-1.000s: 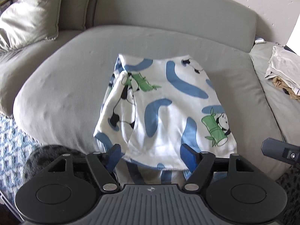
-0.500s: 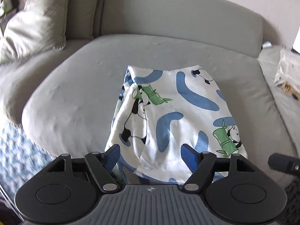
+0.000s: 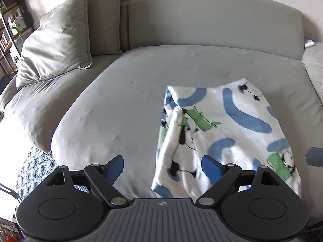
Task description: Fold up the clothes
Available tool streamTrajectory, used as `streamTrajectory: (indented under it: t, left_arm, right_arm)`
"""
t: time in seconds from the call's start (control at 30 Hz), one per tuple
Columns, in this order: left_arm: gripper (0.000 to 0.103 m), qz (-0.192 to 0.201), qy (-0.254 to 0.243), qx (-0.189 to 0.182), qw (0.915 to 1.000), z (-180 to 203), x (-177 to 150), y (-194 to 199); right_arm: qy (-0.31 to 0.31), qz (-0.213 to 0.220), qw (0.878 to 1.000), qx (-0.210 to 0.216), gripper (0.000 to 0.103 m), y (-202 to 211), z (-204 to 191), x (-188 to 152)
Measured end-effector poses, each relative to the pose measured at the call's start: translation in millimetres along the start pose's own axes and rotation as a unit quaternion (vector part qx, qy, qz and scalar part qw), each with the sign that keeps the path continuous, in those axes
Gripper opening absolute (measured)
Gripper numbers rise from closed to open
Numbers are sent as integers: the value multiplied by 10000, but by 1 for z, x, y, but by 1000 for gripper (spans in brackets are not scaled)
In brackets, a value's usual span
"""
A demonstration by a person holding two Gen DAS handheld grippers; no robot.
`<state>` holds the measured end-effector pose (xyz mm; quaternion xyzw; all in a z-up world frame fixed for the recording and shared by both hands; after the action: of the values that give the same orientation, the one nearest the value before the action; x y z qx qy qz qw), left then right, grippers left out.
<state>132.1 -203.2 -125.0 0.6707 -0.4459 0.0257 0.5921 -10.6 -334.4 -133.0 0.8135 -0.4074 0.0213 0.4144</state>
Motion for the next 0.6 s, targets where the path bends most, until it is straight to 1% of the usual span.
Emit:
streamTrajectory:
  t: [0.07,0.2,0.3,0.43,0.6]
  left_arm:
    - [86,-33,19,67,10000,-7,2,-5]
    - [87,-107,346,-383,9986,-19,4,-23]
    - [87,-162,593,-724,9955,-27,6,-37]
    - [87,-235,921,-1177,9885,-39,10,-55]
    - [85,-325,1326,-1737,9753,-54,14,-75]
  right_arm:
    - [-59,-50,10000,-27,76,-8,2,4]
    - [-324,-180,9993,-55,76,-24,12,11]
    - [-553,-291,9980,-54,76,-36,20,17]
    - [-856,-439,9953,-52,76,-51,30,24]
    - [-1235,-623,9904,-49,76,-71,42,33]
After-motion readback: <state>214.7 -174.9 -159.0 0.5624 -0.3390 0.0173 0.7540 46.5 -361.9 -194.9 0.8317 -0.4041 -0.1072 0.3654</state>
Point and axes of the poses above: each gripper's, at about its wrist camera, not at the fingertips, and y roughly against the way its jaws point, z to its right, x to its top, the point moved 10 cm from there along -y, roughly the way its jaws point, and after that the axes turned 12 degrees about -y, right-handed, at the moved point
